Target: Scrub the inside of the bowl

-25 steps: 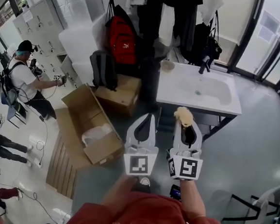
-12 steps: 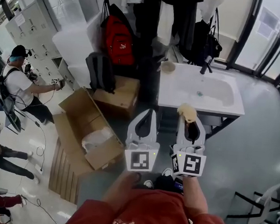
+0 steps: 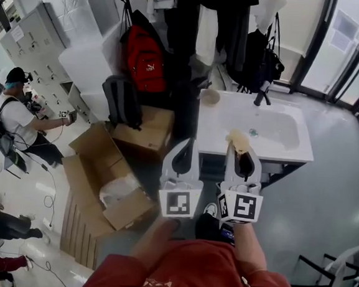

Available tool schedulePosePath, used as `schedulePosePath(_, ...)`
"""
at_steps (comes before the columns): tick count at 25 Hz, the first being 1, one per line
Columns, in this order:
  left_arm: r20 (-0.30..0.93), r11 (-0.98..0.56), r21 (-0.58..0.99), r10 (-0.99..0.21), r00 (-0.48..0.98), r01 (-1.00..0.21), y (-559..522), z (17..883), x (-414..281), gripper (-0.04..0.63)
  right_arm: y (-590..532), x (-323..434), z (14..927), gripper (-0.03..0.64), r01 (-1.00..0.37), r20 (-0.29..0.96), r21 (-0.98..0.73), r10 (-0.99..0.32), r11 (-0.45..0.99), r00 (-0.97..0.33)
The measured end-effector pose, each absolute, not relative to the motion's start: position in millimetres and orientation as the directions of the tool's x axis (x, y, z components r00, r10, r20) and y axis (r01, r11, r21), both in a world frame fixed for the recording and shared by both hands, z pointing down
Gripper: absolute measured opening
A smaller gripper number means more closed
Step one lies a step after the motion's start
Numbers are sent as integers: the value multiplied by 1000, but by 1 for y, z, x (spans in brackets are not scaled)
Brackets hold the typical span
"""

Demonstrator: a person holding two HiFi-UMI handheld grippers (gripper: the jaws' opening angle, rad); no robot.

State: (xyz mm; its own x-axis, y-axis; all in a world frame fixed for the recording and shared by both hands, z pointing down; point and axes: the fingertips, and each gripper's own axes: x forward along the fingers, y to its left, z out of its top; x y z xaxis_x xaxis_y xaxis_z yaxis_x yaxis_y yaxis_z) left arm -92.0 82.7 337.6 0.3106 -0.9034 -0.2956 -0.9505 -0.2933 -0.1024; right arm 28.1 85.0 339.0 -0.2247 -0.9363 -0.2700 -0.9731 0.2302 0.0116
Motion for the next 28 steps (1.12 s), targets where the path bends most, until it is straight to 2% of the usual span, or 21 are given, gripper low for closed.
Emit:
schedulePosePath(12,-289,-270,-121,-911,294,-955,-46,316,-49,6,-45,70,312,75,-964,-301,12,-918,267,-258)
schedulePosePath(28,-214,-237,-138,-941,263,-962,-162,339,-20,6,-166,107,333,75,-953,-248,-20,-925,303,-289)
